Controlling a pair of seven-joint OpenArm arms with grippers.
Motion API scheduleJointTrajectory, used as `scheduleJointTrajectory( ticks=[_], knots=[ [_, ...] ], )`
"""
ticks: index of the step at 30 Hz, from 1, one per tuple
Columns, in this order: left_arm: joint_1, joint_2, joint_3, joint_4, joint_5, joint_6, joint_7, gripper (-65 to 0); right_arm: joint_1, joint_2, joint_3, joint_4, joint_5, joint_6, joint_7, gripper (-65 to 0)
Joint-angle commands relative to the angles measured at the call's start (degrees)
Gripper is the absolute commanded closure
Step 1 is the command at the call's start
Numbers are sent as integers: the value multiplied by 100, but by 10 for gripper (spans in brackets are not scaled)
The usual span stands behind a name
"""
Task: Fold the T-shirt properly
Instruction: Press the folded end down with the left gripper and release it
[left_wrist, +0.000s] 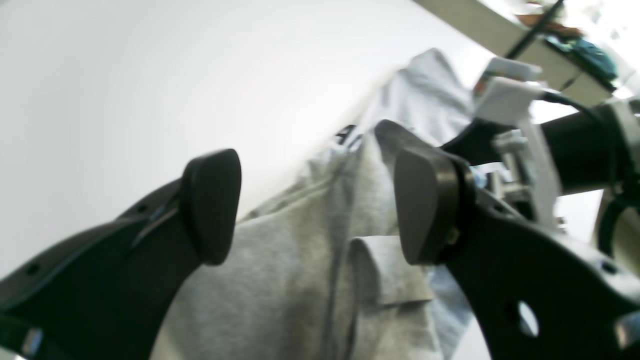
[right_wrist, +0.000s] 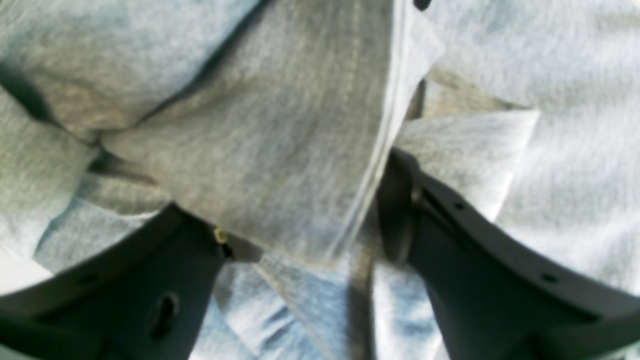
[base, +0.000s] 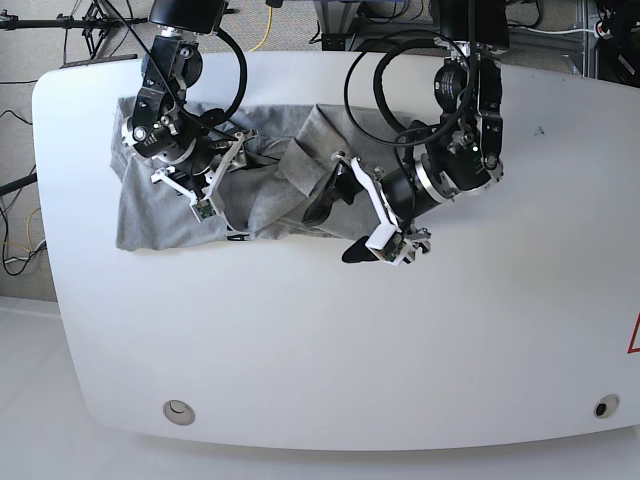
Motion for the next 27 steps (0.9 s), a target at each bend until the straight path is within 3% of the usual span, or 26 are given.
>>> scheduleJointTrajectory(
  ticks=[1, 3, 5, 10, 27],
  knots=[
    [-61, -145, -49, 99, -127, -52, -146, -441, 27, 14, -4, 68, 2, 32, -53, -331],
    [-26, -198, -58, 99, -127, -52, -146, -402, 44, 14, -4, 68, 2, 32, -53, -331],
    [18, -233, -58, 90, -127, -52, -146, -322, 53, 14, -4, 68, 2, 32, -53, -331],
    [308, -242, -58, -42, -83, -52, -146, -1, 53, 14, -4, 68, 2, 32, -53, -331],
    [642, -620, -58, -490, -92, -52, -190, 0, 167, 119, 13, 165, -16, 32, -44, -331]
  ],
)
